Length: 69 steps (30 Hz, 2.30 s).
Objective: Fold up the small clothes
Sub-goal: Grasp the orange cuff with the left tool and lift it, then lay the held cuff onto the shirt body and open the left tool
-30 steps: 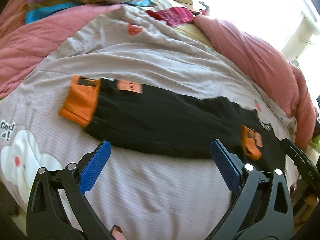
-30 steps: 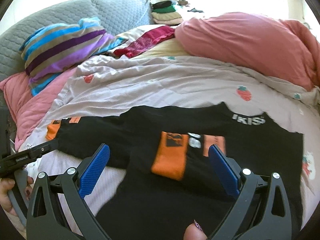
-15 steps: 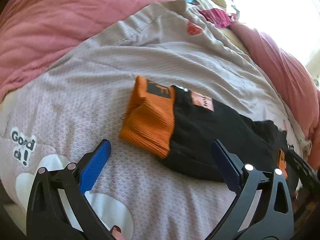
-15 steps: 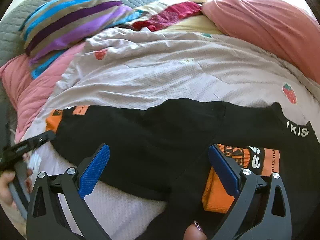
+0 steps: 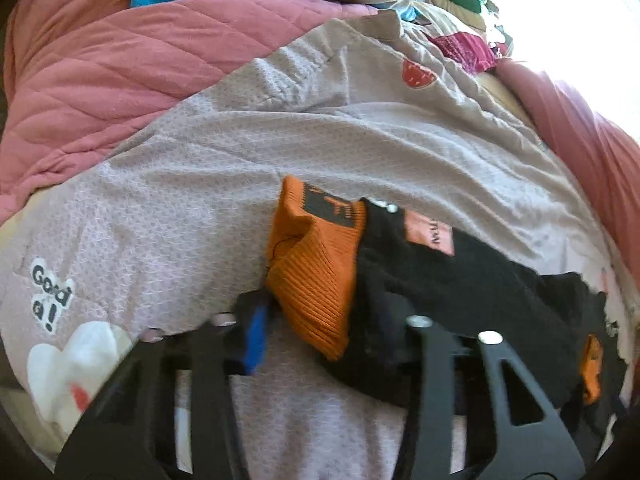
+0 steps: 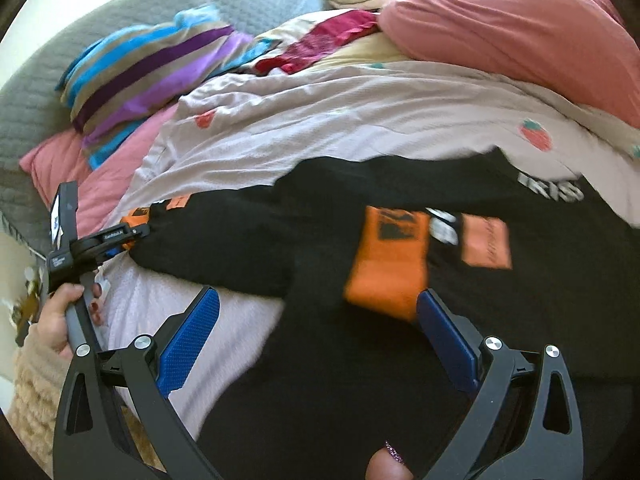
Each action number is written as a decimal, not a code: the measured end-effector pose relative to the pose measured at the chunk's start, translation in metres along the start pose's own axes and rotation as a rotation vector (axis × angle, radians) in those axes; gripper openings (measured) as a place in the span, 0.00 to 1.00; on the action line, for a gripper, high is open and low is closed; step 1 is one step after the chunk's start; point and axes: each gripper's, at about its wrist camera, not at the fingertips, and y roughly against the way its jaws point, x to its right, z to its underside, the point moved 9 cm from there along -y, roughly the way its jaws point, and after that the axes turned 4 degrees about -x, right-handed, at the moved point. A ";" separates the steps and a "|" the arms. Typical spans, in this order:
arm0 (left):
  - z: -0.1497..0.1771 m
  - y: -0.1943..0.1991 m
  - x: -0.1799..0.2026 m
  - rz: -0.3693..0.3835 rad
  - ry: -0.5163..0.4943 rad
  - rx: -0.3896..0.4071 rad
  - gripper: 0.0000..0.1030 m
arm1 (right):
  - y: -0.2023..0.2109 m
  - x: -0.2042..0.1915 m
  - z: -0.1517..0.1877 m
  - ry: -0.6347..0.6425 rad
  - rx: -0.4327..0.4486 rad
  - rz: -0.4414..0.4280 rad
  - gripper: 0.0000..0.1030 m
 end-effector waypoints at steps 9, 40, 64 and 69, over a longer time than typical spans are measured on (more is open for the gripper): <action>0.005 0.038 0.033 0.039 -0.013 0.057 0.08 | 0.044 0.057 0.013 -0.083 0.054 0.029 0.96; 0.076 0.132 0.240 0.389 -0.281 0.126 0.08 | 0.098 0.145 0.031 -0.160 0.128 0.094 0.95; 0.161 0.100 0.314 0.439 -0.502 -0.026 0.08 | 0.118 0.205 0.051 -0.256 0.135 0.229 0.95; 0.173 0.093 0.321 0.441 -0.525 -0.057 0.10 | 0.121 0.206 0.051 -0.253 0.134 0.243 0.96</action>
